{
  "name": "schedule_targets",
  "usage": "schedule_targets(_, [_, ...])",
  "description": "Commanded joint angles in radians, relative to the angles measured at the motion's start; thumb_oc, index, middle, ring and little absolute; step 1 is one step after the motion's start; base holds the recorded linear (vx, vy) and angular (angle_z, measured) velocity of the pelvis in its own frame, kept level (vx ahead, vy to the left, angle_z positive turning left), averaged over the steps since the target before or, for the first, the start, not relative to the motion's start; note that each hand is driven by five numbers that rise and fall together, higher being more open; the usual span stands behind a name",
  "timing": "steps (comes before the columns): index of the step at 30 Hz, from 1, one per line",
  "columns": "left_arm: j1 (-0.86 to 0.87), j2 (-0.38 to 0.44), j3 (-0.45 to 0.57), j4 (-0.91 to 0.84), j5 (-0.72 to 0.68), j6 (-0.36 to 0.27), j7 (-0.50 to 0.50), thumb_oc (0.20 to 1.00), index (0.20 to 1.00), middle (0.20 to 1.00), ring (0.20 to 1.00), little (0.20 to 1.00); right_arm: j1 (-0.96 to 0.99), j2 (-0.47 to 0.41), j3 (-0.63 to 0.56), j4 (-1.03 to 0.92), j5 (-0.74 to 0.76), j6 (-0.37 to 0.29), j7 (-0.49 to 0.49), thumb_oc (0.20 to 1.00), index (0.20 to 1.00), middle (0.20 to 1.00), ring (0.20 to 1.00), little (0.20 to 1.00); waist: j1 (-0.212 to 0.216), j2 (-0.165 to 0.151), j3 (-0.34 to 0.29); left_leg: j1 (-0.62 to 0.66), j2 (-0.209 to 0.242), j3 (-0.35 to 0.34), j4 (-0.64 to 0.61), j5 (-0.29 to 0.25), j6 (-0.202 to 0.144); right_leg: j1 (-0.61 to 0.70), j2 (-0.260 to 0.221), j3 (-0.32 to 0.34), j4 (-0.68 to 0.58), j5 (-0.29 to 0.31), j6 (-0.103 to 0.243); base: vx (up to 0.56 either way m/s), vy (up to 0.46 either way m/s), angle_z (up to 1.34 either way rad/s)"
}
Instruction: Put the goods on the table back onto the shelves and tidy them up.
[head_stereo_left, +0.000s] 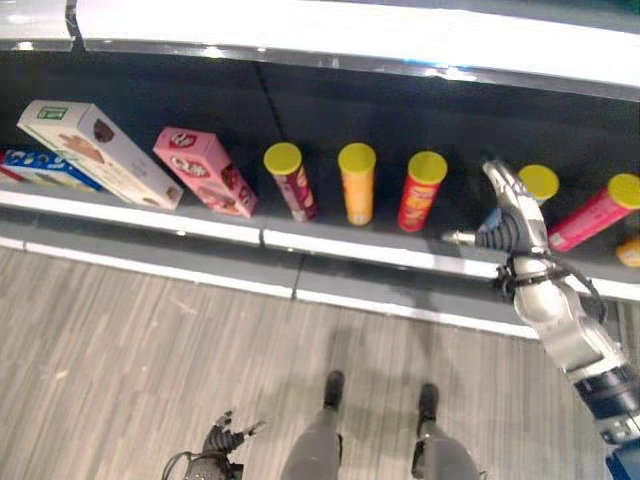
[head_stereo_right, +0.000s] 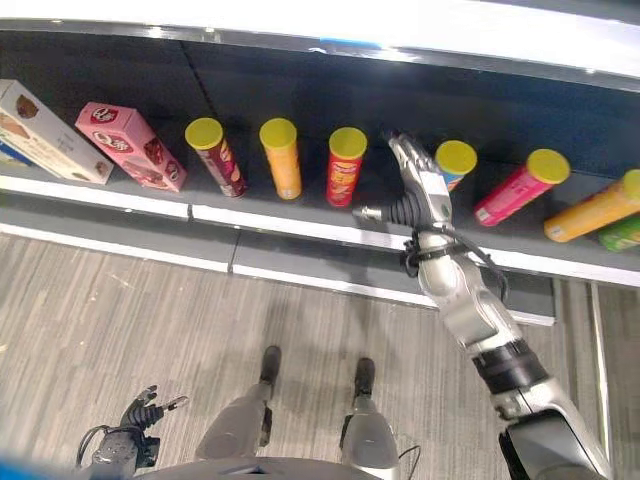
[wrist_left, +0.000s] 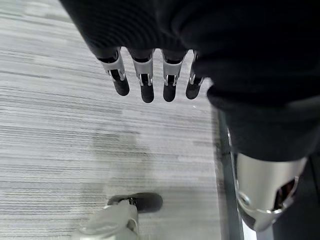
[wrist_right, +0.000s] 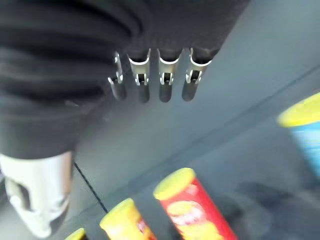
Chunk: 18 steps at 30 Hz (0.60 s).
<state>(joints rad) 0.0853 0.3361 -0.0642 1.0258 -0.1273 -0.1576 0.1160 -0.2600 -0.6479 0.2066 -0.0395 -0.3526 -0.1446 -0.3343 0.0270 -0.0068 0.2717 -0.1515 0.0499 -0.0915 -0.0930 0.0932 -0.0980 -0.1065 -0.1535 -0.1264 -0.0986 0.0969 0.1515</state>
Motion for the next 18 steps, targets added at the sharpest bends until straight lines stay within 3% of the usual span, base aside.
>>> schedule_targets(1, [0.033,0.035,-0.002,0.048,0.053,0.002,0.014,1.0,1.0,1.0,1.0,1.0,0.012,-0.027,-0.02,-0.087,0.057,-0.08,0.049,1.0,1.0,1.0,1.0,1.0,-0.01,-0.009,-0.087,0.04,0.062,0.043,0.018,-0.131,-0.013,-0.022,-0.018,0.064,0.015,-0.072,0.056,-0.03,0.02,-0.09])
schedule_targets(2, [0.035,0.036,-0.002,0.048,0.054,0.003,0.014,1.0,1.0,1.0,1.0,1.0,0.016,-0.027,-0.022,-0.09,0.058,-0.079,0.051,1.0,1.0,1.0,1.0,1.0,-0.008,-0.01,-0.087,0.042,0.062,0.046,0.018,-0.132,-0.013,-0.021,-0.018,0.067,0.015,-0.072,0.056,-0.07,0.084,-0.12])
schedule_targets(3, [0.034,0.031,0.005,0.035,0.046,-0.004,0.022,1.0,1.0,1.0,1.0,1.0,0.044,-0.016,-0.019,-0.084,0.096,-0.088,0.072,1.0,1.0,1.0,1.0,1.0,-0.009,-0.025,-0.077,0.043,0.032,-0.032,0.076,-0.165,0.0,-0.025,-0.012,0.108,0.021,-0.07,0.052,-0.07,0.068,-0.23])
schedule_targets(4, [0.035,0.032,0.005,0.035,0.046,-0.004,0.022,1.0,1.0,1.0,1.0,1.0,0.046,-0.016,-0.02,-0.085,0.097,-0.087,0.073,1.0,1.0,1.0,1.0,1.0,-0.009,-0.025,-0.076,0.041,0.031,-0.033,0.082,-0.168,0.0,-0.024,-0.013,0.108,0.021,-0.07,0.052,-0.14,0.201,-0.58])
schedule_targets(5, [0.023,0.017,0.002,0.025,0.027,-0.013,0.016,1.0,1.0,1.0,1.0,1.0,0.116,-0.028,-0.064,-0.079,0.147,-0.087,0.115,1.0,1.0,1.0,1.0,1.0,-0.041,-0.031,-0.074,0.033,-0.045,-0.14,0.146,-0.213,0.024,-0.034,-0.017,0.159,0.048,-0.059,0.052,-0.12,0.209,-0.6])
schedule_targets(9, [0.029,0.013,0.0,0.025,0.033,-0.02,0.011,1.0,1.0,1.0,1.0,1.0,0.167,-0.021,-0.101,-0.085,0.184,-0.086,0.13,1.0,1.0,1.0,1.0,1.0,-0.071,-0.032,-0.077,0.013,-0.076,-0.119,0.19,-0.233,0.042,-0.062,-0.042,0.208,0.059,-0.027,0.069,-0.11,0.203,-0.29])
schedule_targets(11, [0.033,0.021,0.006,0.022,0.037,-0.023,0.008,1.0,1.0,1.0,1.0,1.0,0.174,-0.012,-0.11,-0.069,0.205,-0.088,0.145,1.0,1.0,1.0,1.0,1.0,-0.092,-0.033,-0.07,0.004,-0.108,-0.074,0.221,-0.253,0.059,-0.104,-0.056,0.252,0.053,0.011,0.085,-0.15,0.261,-0.48])
schedule_targets(14, [0.034,0.026,0.024,0.042,0.032,-0.022,0.012,1.0,1.0,1.0,1.0,1.0,0.163,-0.016,-0.108,-0.046,0.205,-0.085,0.142,1.0,1.0,1.0,1.0,1.0,-0.092,-0.037,-0.059,-0.001,-0.111,-0.018,0.246,-0.265,0.066,-0.142,-0.054,0.268,0.051,0.029,0.096,-0.11,0.161,-0.7])
schedule_targets(15, [0.036,0.024,0.032,0.055,0.028,-0.022,0.013,1.0,1.0,1.0,1.0,1.0,0.152,-0.019,-0.105,-0.031,0.208,-0.083,0.139,1.0,1.0,1.0,1.0,1.0,-0.087,-0.036,-0.05,0.002,-0.102,0.015,0.252,-0.269,0.067,-0.156,-0.051,0.25,0.052,0.026,0.094,-0.14,0.06,-1.04])
schedule_targets(16, [0.047,0.021,0.053,0.067,0.019,-0.016,0.013,1.0,1.0,1.0,1.0,1.0,0.141,-0.034,-0.113,-0.022,0.218,-0.087,0.135,1.0,1.0,1.0,1.0,1.0,-0.07,-0.025,-0.036,0.014,-0.066,0.071,0.256,-0.267,0.063,-0.158,-0.064,0.14,0.067,-0.001,0.084,-0.15,0.06,-1.33])
schedule_targets(17, [0.046,0.021,0.053,0.067,0.019,-0.016,0.013,1.0,1.0,1.0,1.0,1.0,0.14,-0.033,-0.113,-0.023,0.218,-0.087,0.135,1.0,1.0,1.0,1.0,1.0,-0.071,-0.027,-0.037,0.012,-0.068,0.071,0.254,-0.263,0.063,-0.16,-0.066,0.14,0.066,0.001,0.084,-0.18,-0.058,-1.63])
schedule_targets(18, [0.055,0.017,0.073,0.09,0.019,-0.007,0.015,1.0,1.0,1.0,1.0,1.0,0.142,-0.043,-0.128,-0.018,0.225,-0.092,0.133,1.0,1.0,1.0,1.0,1.0,-0.061,-0.018,-0.034,0.021,-0.026,0.106,0.251,-0.255,0.06,-0.136,-0.094,0.062,0.081,-0.014,0.069,-0.14,-0.113,-1.48])
